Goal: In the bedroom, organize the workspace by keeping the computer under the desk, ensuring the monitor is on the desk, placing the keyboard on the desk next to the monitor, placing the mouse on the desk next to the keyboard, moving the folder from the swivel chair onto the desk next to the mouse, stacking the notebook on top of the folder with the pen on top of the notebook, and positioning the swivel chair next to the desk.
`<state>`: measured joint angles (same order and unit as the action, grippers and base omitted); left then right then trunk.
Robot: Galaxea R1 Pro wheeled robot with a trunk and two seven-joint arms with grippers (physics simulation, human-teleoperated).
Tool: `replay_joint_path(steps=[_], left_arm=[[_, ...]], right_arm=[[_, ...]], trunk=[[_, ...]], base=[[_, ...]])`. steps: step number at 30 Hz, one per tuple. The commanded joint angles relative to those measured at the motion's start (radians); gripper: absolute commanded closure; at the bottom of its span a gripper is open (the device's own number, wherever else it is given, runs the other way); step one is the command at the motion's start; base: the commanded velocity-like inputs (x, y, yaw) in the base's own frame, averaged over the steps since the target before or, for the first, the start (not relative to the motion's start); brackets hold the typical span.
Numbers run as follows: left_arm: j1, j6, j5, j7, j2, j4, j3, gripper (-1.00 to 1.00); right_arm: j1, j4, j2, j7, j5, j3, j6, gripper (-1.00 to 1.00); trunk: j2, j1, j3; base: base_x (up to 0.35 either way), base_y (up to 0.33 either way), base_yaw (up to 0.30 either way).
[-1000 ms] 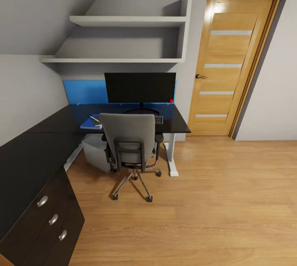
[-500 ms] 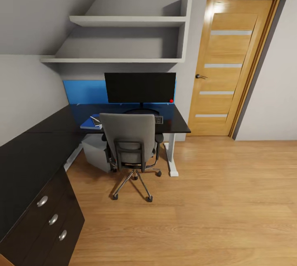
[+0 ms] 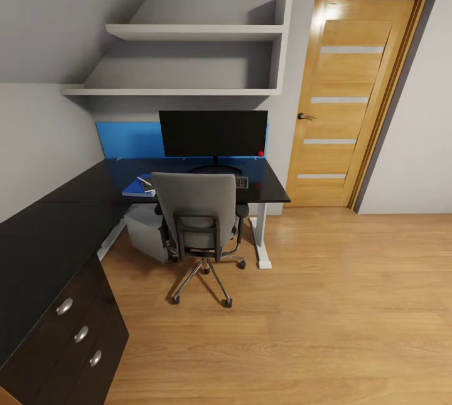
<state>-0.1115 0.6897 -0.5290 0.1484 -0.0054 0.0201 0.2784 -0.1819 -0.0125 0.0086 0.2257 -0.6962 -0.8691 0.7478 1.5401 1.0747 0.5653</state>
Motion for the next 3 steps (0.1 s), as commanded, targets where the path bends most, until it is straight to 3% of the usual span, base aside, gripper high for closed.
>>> replay_joint_path(steps=[1,3], left_arm=[[0.0,0.002,-0.003,0.007,0.0,0.0,0.009,-1.0],[0.0,0.002,-0.003,0.007,0.0,0.0,0.009,-1.0]], right_arm=[[-0.001,-0.001,0.001,0.009,0.001,-0.008,0.001,-1.0],[-0.001,-0.001,0.001,0.009,0.001,-0.008,0.001,-1.0]], trunk=[[0.0,0.0,0.001],[0.0,0.0,0.001]], base=[[0.0,0.0,0.0],[0.0,0.0,0.0]])
